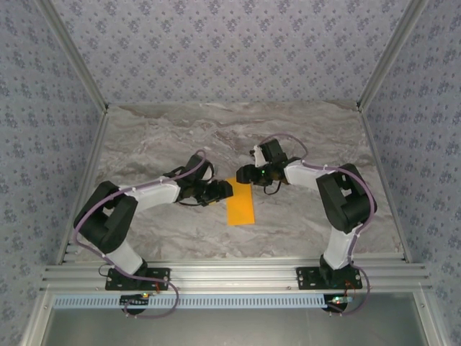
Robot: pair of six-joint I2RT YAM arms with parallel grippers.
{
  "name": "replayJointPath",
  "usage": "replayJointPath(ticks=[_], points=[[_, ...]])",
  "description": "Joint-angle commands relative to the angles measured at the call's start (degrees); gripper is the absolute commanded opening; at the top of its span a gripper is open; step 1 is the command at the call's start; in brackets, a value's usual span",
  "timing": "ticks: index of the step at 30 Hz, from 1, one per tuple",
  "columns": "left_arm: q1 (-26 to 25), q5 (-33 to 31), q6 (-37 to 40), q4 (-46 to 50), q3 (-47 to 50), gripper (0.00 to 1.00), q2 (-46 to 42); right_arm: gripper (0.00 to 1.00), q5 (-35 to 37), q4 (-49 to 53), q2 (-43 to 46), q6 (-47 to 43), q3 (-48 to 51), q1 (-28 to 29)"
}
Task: Fold a paper plane with a square sheet of paper (fold left side to right side)
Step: Third fold the triangle at the center of the table.
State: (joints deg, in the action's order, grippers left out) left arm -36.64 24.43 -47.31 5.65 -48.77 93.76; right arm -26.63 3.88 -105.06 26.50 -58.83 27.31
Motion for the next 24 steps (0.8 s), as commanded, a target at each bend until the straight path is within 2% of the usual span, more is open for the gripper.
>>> replayJointPath(ticks=[1, 11, 24], points=[[0.05, 1.56, -0.46, -1.13, 0.36, 0.66, 1.23, 0.61, -0.27, 2.03, -2.54, -1.35, -1.67, 0.29], [-0.88, 3.68, -0.6, -1.87, -0.53, 0.63, 3.69, 0.5, 2.24, 6.03, -4.9, -4.26, -1.64, 0.3], [-2.42, 4.31, -0.79, -2.12, -1.89, 0.51, 6.17, 0.48, 2.2, 6.1, -4.73, -4.43, -1.2, 0.38]])
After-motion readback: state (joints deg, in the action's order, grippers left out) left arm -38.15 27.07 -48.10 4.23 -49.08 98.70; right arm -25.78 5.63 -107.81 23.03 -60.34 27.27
